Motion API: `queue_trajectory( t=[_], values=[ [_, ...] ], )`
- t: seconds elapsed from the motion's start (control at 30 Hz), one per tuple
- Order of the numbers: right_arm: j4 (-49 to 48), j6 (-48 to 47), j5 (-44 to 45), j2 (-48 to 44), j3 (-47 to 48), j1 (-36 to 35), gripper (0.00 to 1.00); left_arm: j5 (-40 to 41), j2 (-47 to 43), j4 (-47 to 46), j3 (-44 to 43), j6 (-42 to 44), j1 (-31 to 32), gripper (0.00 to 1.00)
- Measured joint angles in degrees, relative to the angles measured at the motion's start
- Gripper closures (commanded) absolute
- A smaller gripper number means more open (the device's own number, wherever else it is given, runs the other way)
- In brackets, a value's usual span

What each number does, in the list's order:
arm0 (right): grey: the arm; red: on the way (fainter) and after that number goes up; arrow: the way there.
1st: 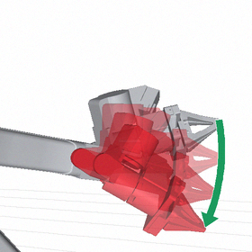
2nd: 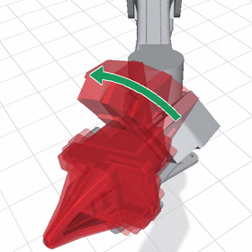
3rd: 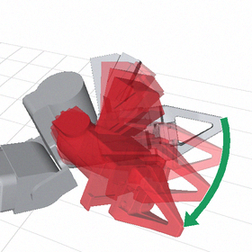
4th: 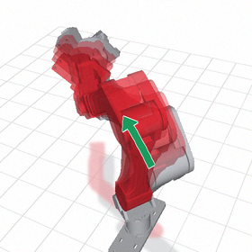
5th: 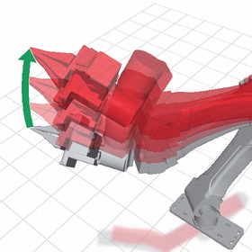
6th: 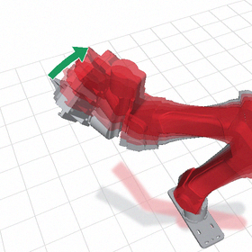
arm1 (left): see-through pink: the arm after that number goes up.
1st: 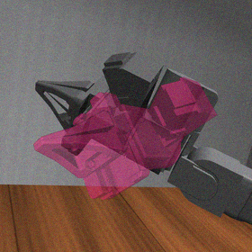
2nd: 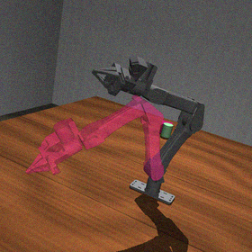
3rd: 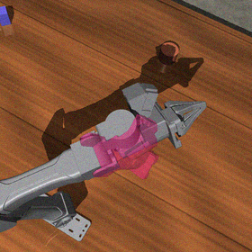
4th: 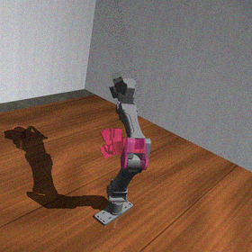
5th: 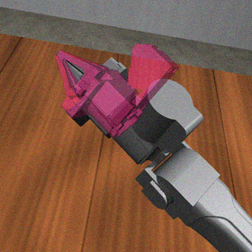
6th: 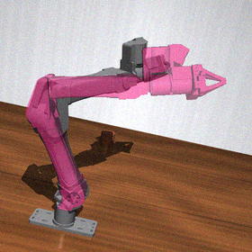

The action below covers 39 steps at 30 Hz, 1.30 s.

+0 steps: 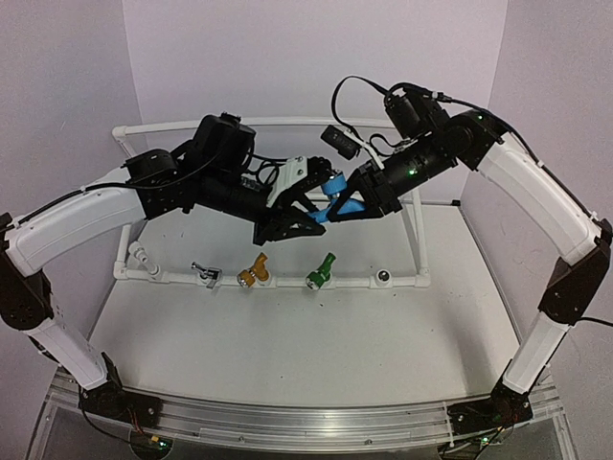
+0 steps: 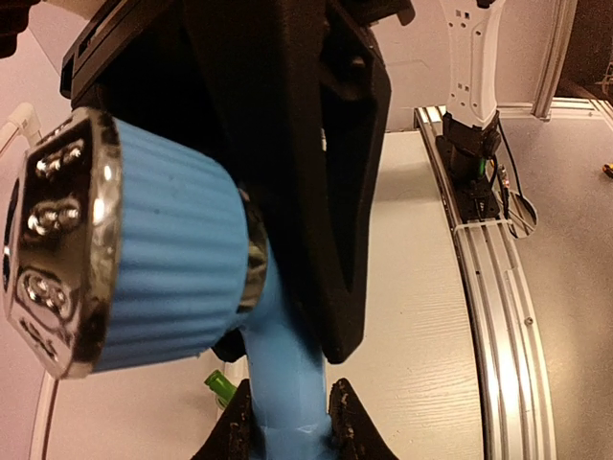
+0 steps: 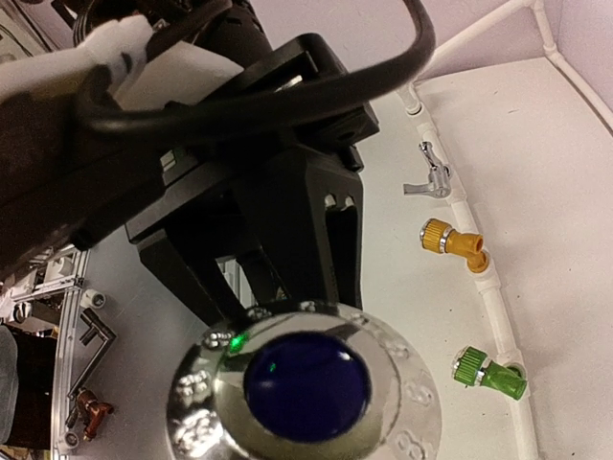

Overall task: Install the water faucets
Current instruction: Pass from the left arm to the right, then screw the water faucet onto the adaptor.

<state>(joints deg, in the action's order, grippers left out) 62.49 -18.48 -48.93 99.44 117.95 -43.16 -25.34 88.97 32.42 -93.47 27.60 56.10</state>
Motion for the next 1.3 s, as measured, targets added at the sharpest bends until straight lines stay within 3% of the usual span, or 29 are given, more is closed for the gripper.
queue_trajectory(
  t=[0.03,0.13,0.3,0.4,0.57,0.73,0.93,1.1,1.3],
  values=[
    [0.12,0.00,0.10,0.00,0.00,-0.01,1.00,0.13,0.00,0.14,-0.05,0.05,0.00,0.88],
    [0.29,0.01,0.48,0.00,0.00,-0.02,1.00,0.68,0.00,0.14,-0.05,0.10,0.02,0.69],
    [0.32,-1.01,2.82,-0.02,0.00,-0.02,1.00,1.69,-0.71,-2.51,1.96,-1.37,0.25,0.17],
    [0.01,-2.23,5.43,-0.86,-1.44,0.16,1.00,3.60,-3.30,-5.44,6.26,-4.45,0.49,0.04],
    [-2.03,-7.74,13.29,-5.94,-9.42,2.93,1.00,11.56,-8.82,-9.08,12.26,-12.56,0.61,0.00],
    [-7.70,-20.16,27.88,-11.98,-23.55,4.75,1.00,22.67,-12.42,-9.83,12.92,-24.14,0.27,0.00],
    [-14.02,-33.00,41.86,-11.56,-36.97,4.72,1.00,30.35,-15.15,-10.17,13.51,-38.93,-2.56,0.00],
    [-17.86,-37.95,51.82,-6.22,-38.73,4.61,1.00,33.47,-15.94,-10.09,13.72,-47.67,-4.09,0.00],
    [-20.38,-38.23,57.93,-1.75,-39.15,4.61,1.00,34.61,-15.93,-8.60,13.72,-53.34,-4.04,0.00]
  ],
)
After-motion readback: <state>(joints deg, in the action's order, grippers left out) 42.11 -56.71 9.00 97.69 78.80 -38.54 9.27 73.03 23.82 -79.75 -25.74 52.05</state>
